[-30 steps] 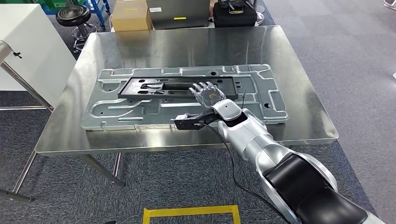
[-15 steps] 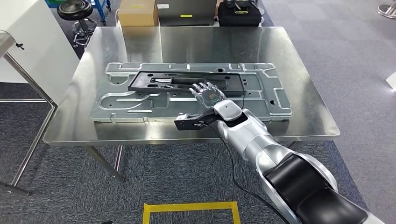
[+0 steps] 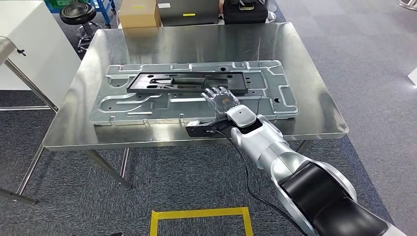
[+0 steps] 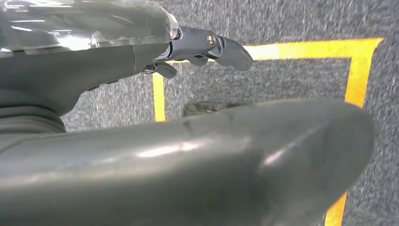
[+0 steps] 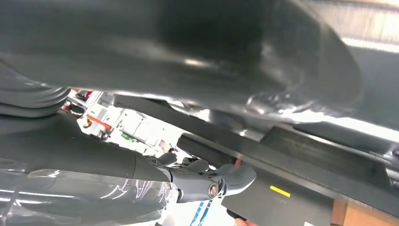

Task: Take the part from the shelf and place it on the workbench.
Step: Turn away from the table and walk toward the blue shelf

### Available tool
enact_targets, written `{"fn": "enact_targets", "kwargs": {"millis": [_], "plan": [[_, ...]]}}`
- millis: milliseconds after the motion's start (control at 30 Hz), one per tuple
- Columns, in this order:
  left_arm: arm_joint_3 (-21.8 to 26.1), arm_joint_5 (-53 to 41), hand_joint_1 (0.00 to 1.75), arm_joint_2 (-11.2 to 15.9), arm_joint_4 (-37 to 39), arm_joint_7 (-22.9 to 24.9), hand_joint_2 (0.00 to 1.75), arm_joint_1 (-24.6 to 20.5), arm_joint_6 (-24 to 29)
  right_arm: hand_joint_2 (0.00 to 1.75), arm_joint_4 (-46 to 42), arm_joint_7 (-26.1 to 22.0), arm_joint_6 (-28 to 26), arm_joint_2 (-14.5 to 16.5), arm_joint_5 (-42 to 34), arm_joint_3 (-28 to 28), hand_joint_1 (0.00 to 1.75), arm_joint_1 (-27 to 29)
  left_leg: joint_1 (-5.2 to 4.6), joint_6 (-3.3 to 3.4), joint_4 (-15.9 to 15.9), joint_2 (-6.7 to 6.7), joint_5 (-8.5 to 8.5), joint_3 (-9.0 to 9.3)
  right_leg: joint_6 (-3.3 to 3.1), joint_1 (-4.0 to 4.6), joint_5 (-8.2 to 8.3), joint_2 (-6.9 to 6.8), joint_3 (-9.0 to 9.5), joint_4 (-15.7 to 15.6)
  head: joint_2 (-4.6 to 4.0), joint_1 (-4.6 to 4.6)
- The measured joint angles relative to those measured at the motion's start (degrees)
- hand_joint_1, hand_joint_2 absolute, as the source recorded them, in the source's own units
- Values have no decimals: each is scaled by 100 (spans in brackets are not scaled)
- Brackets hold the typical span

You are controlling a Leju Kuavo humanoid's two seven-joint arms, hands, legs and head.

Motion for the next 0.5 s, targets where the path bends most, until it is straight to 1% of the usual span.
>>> {"fn": "enact_targets", "kwargs": {"millis": [33,67,100,133,167,200,233,267,333,367,400,433,467,500], "plan": [[-1,0,0,0,0,0,0,3,1,0,0,0,1,1,0,0,0,8,5,-19,334,1,-143,-116,1,4,22,0,-35,7,0,0],[-1,0,0,0,0,0,0,7,1,0,0,0,1,1,0,0,0,16,7,-32,489,1,-182,-146,6,6,41,1,-68,16,0,0],[-2,0,0,0,0,0,0,10,1,0,0,0,1,1,0,0,0,21,10,-39,411,1,-114,-61,14,5,56,2,-98,32,0,0],[-2,0,0,1,0,0,0,11,2,0,0,0,0,1,0,0,0,24,15,-40,111,2,37,134,23,3,65,3,-123,55,0,0],[-3,0,0,1,0,0,0,8,3,0,-1,0,-1,1,0,0,0,22,21,-33,-318,2,185,379,37,1,69,4,-145,84,0,0],[-3,0,0,2,0,0,0,3,5,0,-1,0,-1,0,0,0,0,19,16,-14,-693,0,299,591,57,11,73,6,-173,118,0,0],[-3,0,0,2,0,1,0,-1,7,0,-1,1,-2,-1,0,0,0,16,9,14,-945,-3,363,719,83,20,85,8,-200,141,0,-1],[-3,0,0,2,0,1,0,-3,7,0,-1,-1,-2,-1,0,0,0,15,-1,49,-1057,-7,380,762,116,30,103,9,-225,152,0,-1],[-3,0,0,1,0,1,0,3,7,0,0,-2,-2,-2,0,0,0,14,-9,130,-1064,-9,433,724,187,38,155,14,-258,141,0,-1],[-3,0,0,-1,0,1,0,3,7,0,0,-3,-2,-3,0,0,0,14,-1,174,-1080,-5,471,706,220,31,136,18,-277,160,0,0],[-3,0,0,-1,0,1,0,1,8,0,0,-2,-2,-5,0,0,0,12,8,219,-1099,2,511,685,251,24,50,21,-320,248,0,0],[-3,0,0,-2,0,1,0,-3,8,0,0,-2,-2,-8,0,0,0,10,17,256,-1118,9,550,658,280,16,-112,23,-403,447,0,0],[-3,0,0,-1,0,1,0,-6,9,0,0,-2,-1,-9,0,0,0,11,19,281,-1123,15,583,623,305,3,-338,24,-529,770,0,0],[-3,0,0,0,0,1,0,-7,9,0,1,-2,-1,-10,0,0,0,15,16,294,-1123,17,611,582,327,-3,-570,23,-678,1167,0,0]]}}
